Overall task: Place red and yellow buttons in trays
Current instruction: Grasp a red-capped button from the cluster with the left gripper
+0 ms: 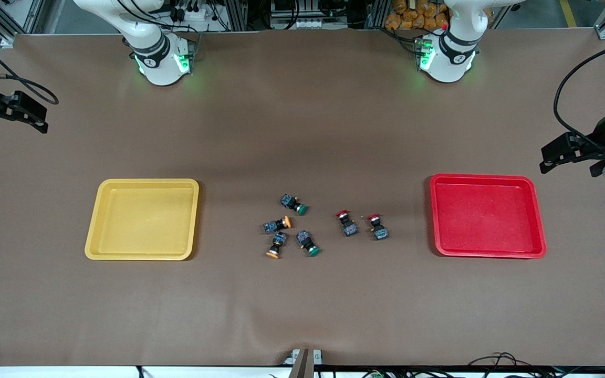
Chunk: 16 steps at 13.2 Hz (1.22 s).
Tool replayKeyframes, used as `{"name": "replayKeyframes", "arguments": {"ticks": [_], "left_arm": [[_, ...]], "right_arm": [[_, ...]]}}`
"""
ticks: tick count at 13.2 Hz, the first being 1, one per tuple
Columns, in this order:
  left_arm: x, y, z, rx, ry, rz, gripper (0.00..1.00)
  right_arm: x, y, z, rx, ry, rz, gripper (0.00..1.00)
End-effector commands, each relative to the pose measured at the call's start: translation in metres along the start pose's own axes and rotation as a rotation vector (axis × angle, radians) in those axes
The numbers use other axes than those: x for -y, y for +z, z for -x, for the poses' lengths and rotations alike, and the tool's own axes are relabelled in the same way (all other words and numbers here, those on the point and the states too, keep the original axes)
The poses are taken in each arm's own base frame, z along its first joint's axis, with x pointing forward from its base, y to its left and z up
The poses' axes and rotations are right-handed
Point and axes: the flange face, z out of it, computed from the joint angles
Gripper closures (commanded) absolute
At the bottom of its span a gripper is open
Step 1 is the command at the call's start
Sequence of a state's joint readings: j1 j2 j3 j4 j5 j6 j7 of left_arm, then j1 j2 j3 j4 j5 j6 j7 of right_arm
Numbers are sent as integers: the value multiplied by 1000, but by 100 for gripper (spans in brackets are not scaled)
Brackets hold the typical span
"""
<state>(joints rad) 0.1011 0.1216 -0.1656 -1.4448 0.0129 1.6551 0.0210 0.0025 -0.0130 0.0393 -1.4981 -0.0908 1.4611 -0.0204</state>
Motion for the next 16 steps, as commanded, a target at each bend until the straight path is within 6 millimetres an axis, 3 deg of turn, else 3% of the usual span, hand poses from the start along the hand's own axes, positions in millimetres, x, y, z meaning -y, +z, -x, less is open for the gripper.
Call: {"name": "replayKeyframes", "arguments": {"ticks": [1,7,10,13,16], "left_arm": [[0,-2,-2,-8,-2,13,0],[8,13,-4,20,5,18,0],[1,41,-2,75,-4,22,0],[-19,71,-11,119,-21,29,0],[-69,117,-24,159,-99,19,0]], "right_arm": [[0,-3,-2,5,4,-32,0],[5,-3,-2,7,-1,-57,0],[3,-3,-2,7,4,-71,0],[-1,0,-4,9,11,-76,0],[0,0,-5,3,9,-78,0]]}}
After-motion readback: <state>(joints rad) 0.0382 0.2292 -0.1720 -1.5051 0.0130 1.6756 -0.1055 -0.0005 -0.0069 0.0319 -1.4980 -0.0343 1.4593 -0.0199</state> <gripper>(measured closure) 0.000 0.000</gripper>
